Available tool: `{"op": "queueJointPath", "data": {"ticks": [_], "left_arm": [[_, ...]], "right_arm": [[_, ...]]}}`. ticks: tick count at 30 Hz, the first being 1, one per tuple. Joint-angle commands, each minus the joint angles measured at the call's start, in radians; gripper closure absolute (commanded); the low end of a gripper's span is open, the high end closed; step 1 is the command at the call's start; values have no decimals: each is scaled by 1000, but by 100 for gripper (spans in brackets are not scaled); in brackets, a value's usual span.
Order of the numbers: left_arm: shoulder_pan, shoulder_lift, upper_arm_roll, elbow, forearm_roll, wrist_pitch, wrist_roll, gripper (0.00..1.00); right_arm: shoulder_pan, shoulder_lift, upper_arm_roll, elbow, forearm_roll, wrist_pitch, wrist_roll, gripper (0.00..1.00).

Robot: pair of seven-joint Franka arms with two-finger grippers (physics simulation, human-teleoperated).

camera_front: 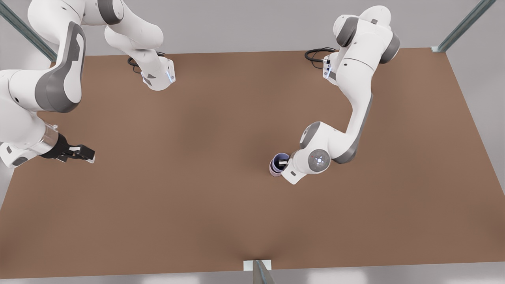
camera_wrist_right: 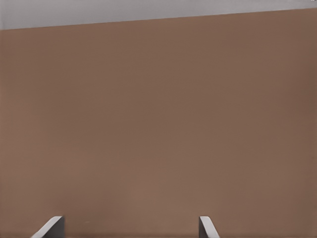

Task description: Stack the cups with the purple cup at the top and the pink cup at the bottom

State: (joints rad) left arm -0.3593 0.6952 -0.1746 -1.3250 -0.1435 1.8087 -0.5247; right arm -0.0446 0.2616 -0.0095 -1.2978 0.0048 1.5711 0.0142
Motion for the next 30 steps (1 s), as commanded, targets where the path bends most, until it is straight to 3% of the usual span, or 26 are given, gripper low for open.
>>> {"op": "queueJointPath", "data": {"ticks": [1, 5, 14, 16, 17, 27, 30], "left_arm": [[-3, 1, 0, 0, 1, 17, -135, 73], [-4, 6, 0, 0, 1, 20, -130, 56], [-9, 7, 0, 0, 2, 20, -130, 51], [-9, 4, 0, 3, 2, 18, -130, 13], [-9, 3, 1, 3, 2, 18, -132, 0], [-6, -62, 9, 7, 2, -47, -127, 0], [-4, -163, 122, 9, 61, -183, 124, 0]], "right_arm": [[-6, -1, -1, 0, 1, 1, -48, 0], [-6, 1, -1, 2, 1, 3, -46, 0], [-9, 2, -1, 0, 1, 4, -48, 0], [-9, 2, -1, 2, 1, 4, -48, 0], [-9, 2, -1, 0, 1, 4, -48, 0], [-9, 2, -1, 0, 0, 4, -48, 0], [-9, 2, -1, 0, 1, 4, -48, 0]]}}
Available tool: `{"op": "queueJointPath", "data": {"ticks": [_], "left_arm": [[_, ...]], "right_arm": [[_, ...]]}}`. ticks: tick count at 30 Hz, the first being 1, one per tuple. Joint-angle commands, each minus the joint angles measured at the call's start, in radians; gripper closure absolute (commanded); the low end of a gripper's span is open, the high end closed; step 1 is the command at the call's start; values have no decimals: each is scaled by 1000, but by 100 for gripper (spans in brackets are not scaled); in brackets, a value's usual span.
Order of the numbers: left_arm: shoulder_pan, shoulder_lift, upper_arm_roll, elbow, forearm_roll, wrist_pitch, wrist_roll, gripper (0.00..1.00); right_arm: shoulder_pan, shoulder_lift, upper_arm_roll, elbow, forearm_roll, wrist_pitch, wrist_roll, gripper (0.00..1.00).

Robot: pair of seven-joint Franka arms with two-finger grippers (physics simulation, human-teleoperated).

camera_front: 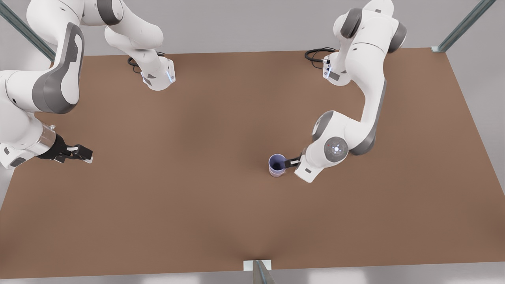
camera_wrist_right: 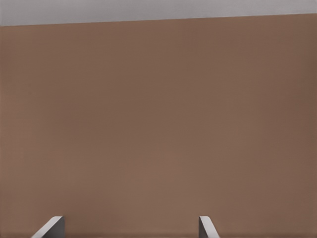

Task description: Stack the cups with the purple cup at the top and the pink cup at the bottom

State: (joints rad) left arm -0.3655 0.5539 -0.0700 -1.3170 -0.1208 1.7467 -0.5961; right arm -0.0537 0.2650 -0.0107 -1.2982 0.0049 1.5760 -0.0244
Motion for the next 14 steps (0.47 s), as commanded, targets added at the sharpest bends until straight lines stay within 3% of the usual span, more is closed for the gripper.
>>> {"op": "queueJointPath", "data": {"ticks": [1, 3, 4, 6, 9, 14], "left_arm": [[2, -58, 73, 1, 66, -174, 312, 0], [3, -146, 180, -1, 67, -262, 440, 0], [26, -196, 177, -5, 111, -297, 467, 0], [209, -275, 4, -15, 168, -337, 521, 0], [270, -324, -54, -15, 179, -331, 634, 0], [272, -330, -54, -18, 181, -328, 648, 0]], "right_arm": [[0, -1, 0, 0, 0, 1, -9, 0], [0, -1, 0, 0, 0, 1, -9, 0], [0, -1, 0, 2, 1, 1, -9, 0], [0, -1, 0, 0, 1, 1, -9, 0], [0, -1, -2, 1, 0, 1, -9, 0], [0, -1, 0, 0, 0, 1, -9, 0]]}}
